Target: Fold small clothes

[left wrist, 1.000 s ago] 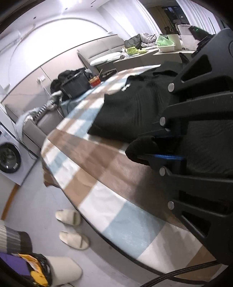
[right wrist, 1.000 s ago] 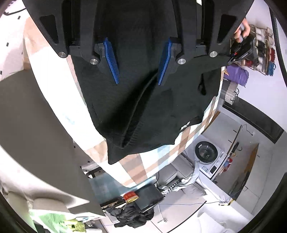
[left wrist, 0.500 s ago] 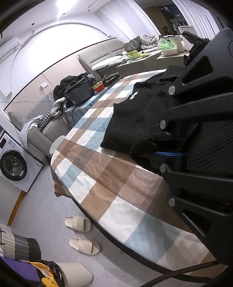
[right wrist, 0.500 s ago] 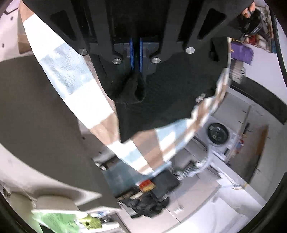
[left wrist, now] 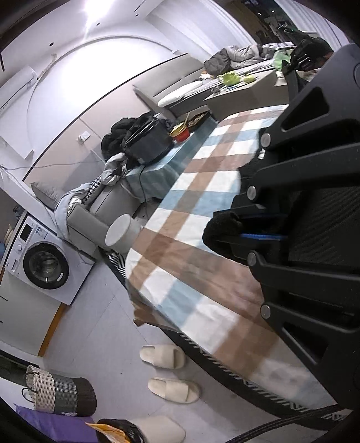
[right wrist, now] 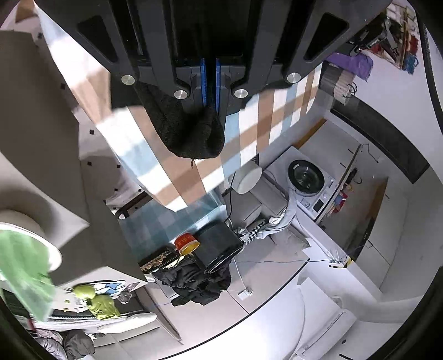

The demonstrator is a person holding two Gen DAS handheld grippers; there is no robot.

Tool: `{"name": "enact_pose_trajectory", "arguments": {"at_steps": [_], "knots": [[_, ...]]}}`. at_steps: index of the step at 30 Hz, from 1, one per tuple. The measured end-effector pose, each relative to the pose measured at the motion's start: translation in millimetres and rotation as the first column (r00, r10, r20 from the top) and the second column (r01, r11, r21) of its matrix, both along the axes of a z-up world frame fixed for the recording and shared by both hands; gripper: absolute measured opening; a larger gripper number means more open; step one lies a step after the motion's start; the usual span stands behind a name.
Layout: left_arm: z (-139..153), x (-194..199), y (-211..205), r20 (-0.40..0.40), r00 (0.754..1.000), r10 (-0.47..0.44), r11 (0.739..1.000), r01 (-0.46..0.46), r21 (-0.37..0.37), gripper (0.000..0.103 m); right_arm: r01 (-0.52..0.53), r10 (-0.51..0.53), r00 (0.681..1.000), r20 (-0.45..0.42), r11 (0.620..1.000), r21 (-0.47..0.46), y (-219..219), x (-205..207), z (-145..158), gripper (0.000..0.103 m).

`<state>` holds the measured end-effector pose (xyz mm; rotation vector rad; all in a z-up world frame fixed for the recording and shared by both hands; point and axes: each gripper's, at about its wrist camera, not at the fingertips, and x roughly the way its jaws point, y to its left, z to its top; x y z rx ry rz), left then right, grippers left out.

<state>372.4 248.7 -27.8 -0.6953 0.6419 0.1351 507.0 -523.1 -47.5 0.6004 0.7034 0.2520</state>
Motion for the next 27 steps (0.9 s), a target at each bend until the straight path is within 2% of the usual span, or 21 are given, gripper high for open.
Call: {"name": "enact_pose_trajectory", "arguments": {"at_steps": [3,5,7,10,11,15,18,19,21,24,27], "knots": [[-16.5,38.4,4.1,-0.063,0.998,-0.008,1.0,0.008,-0.003,0.006,0.021,-0.021,0.999,-0.036,1.0,-0.015,8.4,30.2,-8.1,0.005],[-33.2,58.9,5.8,-0.148,0.989,0.002,1.0,-0.003,-0.006,0.014,0.027,-0.029,0.996,-0.089,0.999,-0.029,12.1,49.6,-20.9,0.015],[-42.7,63.5,4.6,-0.208,0.978,0.024,0.999,-0.019,0.026,0.031,0.03,-0.034,0.988,-0.149,0.999,-0.03,10.1,58.5,-32.6,0.024],[-45.2,47.8,4.7,-0.192,0.981,0.028,0.999,-0.022,0.032,0.048,0.037,-0.046,0.989,-0.141,0.997,-0.063,2.2,44.2,-36.9,0.037],[-45.0,40.7,3.9,-0.193,0.981,0.026,0.999,-0.021,0.031,0.049,0.04,-0.05,0.989,-0.136,0.996,-0.078,0.4,38.2,-38.3,0.04],[-46.3,14.0,-15.8,-0.193,0.981,-0.028,0.999,0.033,0.025,0.049,-0.012,0.001,0.985,-0.172,0.998,-0.06,1.0,17.5,-48.4,0.04],[-45.6,3.0,-53.4,-0.188,0.972,-0.14,0.988,0.15,0.04,0.049,-0.126,0.116,0.971,-0.208,0.991,-0.036,24.2,12.0,-58.3,0.04],[-46.3,3.0,-68.6,-0.193,0.963,-0.19,0.978,0.202,0.048,0.049,-0.166,0.158,0.963,-0.218,0.986,-0.02,35.5,13.2,-63.1,0.04],[-52.6,8.4,-93.0,-0.22,0.942,-0.253,0.962,0.27,0.049,0.049,-0.188,0.177,0.953,-0.247,0.982,-0.02,50.3,17.8,-72.0,0.04],[-68.1,21.1,-119.7,-0.265,0.903,-0.337,0.938,0.345,-0.018,0.049,-0.199,0.192,0.933,-0.304,0.98,0.008,68.8,34.6,-89.7,0.04],[-78.7,30.4,-139.8,-0.285,0.883,-0.372,0.926,0.374,-0.052,0.049,-0.213,0.227,0.934,-0.274,0.974,0.081,78.4,55.9,-94.2,0.04]]}}
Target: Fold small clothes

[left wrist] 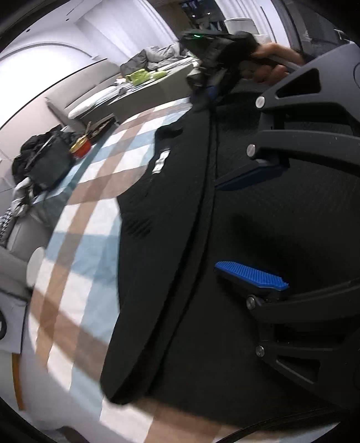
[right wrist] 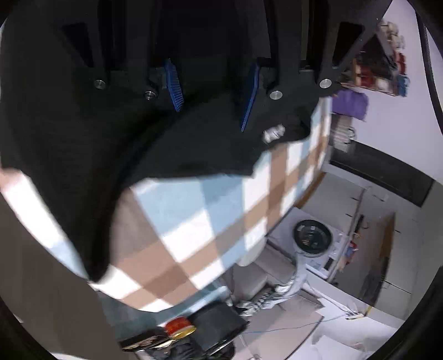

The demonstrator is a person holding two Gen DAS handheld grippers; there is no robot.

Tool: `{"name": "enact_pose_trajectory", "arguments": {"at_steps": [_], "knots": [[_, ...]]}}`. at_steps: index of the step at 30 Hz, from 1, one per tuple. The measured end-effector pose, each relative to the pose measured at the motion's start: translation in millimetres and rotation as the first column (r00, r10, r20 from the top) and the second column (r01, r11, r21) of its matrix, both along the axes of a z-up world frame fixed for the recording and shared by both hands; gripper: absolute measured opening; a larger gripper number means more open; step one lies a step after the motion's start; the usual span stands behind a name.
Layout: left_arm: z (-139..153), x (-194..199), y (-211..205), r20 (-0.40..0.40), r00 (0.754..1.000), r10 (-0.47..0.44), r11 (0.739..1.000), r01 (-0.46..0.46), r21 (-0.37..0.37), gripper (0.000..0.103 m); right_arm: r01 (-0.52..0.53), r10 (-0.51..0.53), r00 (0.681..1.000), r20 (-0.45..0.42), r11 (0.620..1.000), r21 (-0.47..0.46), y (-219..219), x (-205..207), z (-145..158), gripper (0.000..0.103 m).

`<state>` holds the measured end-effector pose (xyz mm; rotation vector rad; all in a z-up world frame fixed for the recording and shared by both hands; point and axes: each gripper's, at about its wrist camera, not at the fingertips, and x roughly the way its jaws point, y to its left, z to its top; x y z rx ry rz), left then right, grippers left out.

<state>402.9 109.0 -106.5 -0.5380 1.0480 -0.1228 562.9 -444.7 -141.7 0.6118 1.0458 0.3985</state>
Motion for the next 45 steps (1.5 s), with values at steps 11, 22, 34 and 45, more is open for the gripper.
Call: {"name": "enact_pose_trajectory", "arguments": {"at_steps": [11,22,34,45], "knots": [[-2.5,51.3,-27.5,0.006,1.0,-0.025,0.996,0.024,0.091,0.052,0.041,-0.028,0.987,0.156,0.996,-0.08,-16.9,-19.1,39.9,0.041],[10.0,-34.9,41.2,0.018,0.993,0.114,0.986,-0.115,0.119,0.052,0.023,0.009,0.992,0.124,0.968,-0.251,-73.7,-108.4,44.6,0.052],[2.5,-171.9,52.5,0.048,0.983,0.179,0.931,-0.185,0.313,0.058,-0.076,0.109,0.991,0.079,0.938,-0.339,-77.9,-199.4,17.8,0.052],[4.9,-196.6,33.6,0.069,0.984,0.163,0.915,-0.177,0.364,0.059,-0.138,0.188,0.978,0.087,0.907,-0.398,-58.7,-232.4,22.7,0.053]]}}
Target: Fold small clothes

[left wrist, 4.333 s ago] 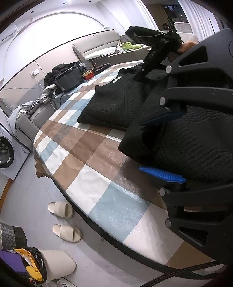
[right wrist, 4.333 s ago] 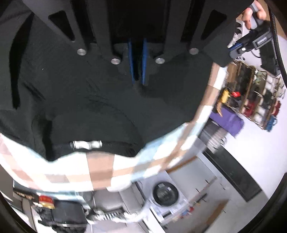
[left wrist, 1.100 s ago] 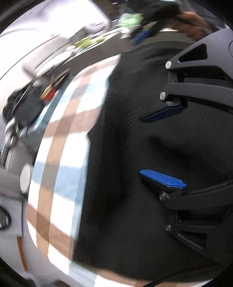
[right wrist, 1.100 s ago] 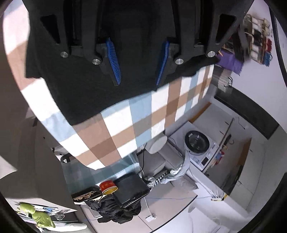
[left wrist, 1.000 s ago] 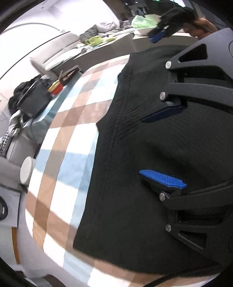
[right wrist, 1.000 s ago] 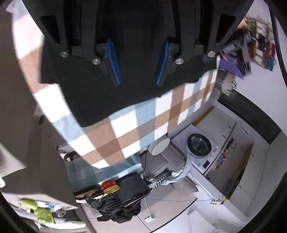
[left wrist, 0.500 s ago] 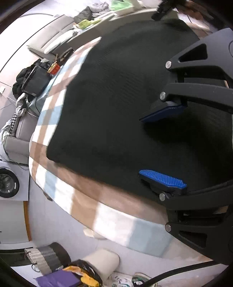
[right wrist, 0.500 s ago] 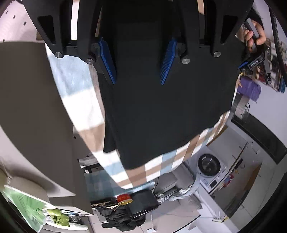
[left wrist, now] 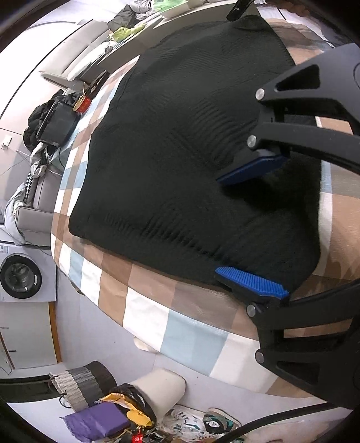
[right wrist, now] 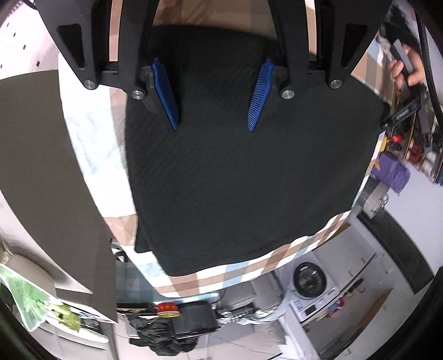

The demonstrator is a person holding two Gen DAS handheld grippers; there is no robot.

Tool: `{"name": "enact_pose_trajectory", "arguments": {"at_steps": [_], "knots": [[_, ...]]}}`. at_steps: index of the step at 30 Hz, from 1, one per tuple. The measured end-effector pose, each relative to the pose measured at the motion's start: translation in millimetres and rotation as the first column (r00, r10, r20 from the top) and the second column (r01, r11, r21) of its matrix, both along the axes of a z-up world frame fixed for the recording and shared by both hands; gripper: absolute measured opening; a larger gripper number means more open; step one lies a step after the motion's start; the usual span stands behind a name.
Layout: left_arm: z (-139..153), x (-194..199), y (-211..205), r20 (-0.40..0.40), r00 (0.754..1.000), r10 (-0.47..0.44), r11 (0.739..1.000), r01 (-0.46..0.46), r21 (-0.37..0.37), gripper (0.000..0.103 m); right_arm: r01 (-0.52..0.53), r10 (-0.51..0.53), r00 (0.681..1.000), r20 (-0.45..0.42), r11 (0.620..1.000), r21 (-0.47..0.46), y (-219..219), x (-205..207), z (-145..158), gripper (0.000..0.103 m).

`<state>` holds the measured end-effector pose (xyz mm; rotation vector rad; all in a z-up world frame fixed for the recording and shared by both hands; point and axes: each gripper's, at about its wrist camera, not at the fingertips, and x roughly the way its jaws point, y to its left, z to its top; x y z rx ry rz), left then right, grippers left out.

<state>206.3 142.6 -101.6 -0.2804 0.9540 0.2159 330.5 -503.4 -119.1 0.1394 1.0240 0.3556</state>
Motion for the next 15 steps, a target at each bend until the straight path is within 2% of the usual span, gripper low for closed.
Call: {"name": "enact_pose_trajectory", "arguments": {"at_steps": [6,15], "knots": [[2.1,-14.7,-6.6,0.0,1.0,-0.015,1.0,0.015,0.003,0.06,0.034,-0.033,0.999,-0.021,0.999,0.027,-15.2,-22.1,-2.7,0.054],[10.3,-51.8,-10.1,0.028,1.0,-0.004,0.996,0.007,-0.085,0.06,0.087,-0.084,0.996,-0.033,0.993,0.08,-37.6,-44.1,3.4,0.054]]}}
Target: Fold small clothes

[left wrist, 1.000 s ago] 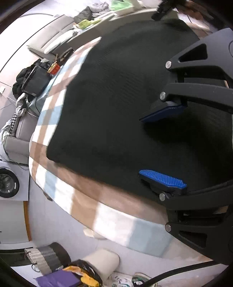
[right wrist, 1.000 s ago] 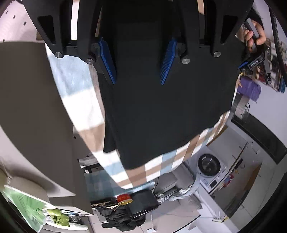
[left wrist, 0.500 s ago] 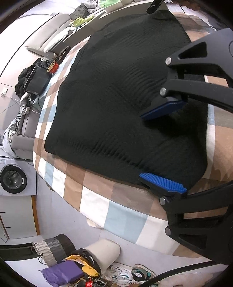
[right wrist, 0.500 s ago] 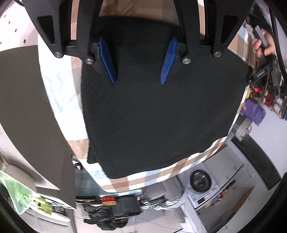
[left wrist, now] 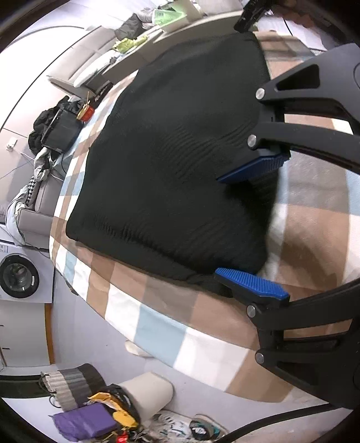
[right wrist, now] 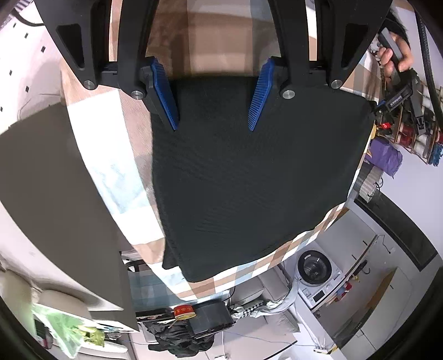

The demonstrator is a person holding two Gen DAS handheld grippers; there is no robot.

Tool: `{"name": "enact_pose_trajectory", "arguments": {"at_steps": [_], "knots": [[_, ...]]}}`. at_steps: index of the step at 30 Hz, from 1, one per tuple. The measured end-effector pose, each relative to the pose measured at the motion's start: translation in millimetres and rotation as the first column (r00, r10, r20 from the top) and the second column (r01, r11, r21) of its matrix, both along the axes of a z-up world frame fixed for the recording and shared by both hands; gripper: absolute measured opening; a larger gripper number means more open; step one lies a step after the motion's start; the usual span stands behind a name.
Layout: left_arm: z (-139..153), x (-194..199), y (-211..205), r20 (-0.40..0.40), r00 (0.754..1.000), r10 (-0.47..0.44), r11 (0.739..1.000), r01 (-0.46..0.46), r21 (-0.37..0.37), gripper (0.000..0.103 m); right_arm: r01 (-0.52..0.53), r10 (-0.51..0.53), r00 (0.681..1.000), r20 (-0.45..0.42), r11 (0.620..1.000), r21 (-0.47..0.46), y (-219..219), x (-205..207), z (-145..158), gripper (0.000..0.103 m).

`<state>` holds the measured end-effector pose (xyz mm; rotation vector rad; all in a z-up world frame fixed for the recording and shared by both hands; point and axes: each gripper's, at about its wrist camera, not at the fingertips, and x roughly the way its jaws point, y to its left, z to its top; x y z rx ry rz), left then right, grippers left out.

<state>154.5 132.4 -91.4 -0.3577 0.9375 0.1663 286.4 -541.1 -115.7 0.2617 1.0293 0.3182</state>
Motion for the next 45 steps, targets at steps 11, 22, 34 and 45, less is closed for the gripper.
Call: {"name": "enact_pose_trajectory", "arguments": {"at_steps": [11,22,34,45], "knots": [[3.1,-32.6,-3.9,-0.003,1.0,0.005,0.99,-0.005,-0.138,0.06,0.033,-0.02,0.996,-0.092,0.99,0.141,-24.0,-15.9,-10.9,0.054],[-9.0,-23.0,-2.2,-0.047,0.999,0.018,0.968,-0.029,-0.248,0.06,0.222,-0.182,0.973,-0.138,0.901,0.373,-42.4,-12.7,-30.8,0.054],[-15.9,-19.2,20.1,-0.045,0.99,0.133,0.941,-0.141,-0.307,0.06,0.325,-0.33,0.943,-0.04,0.894,0.308,-45.8,-9.1,-25.6,0.014],[-15.0,-22.4,22.0,0.028,0.988,0.151,0.944,-0.136,-0.3,0.04,0.27,-0.252,0.963,-0.097,0.899,0.344,-38.3,-9.4,-33.4,0.035]]}}
